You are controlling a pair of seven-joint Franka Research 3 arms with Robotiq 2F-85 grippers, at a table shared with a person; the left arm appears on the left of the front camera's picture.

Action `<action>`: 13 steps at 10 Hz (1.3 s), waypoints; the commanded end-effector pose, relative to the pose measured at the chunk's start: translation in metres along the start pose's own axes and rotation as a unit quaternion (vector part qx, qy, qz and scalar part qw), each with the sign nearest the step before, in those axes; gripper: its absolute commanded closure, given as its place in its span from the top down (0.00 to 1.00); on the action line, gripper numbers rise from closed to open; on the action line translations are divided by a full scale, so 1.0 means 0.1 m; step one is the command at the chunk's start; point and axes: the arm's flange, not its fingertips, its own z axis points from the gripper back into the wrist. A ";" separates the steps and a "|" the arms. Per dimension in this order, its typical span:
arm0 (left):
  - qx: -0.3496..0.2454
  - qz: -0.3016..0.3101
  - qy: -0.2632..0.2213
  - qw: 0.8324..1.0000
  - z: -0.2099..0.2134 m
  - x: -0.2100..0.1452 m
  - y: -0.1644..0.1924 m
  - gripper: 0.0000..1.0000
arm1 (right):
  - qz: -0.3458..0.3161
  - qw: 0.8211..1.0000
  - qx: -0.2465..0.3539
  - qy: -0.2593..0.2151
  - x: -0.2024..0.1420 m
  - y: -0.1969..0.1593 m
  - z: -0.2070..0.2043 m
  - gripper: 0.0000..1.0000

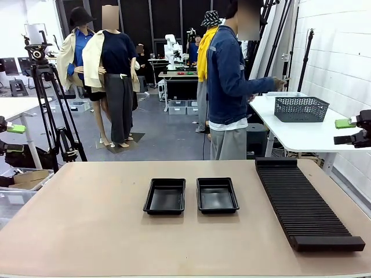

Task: Inspect and transfer BCBs to ESD trays.
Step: Pick up the Blank PCB from the PCB Rack and place it in the left ESD tray.

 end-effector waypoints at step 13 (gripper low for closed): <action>0.000 0.000 0.001 1.000 0.01 -0.02 -0.01 1.00 | -0.001 1.000 0.005 -0.001 -0.01 0.00 0.00 1.00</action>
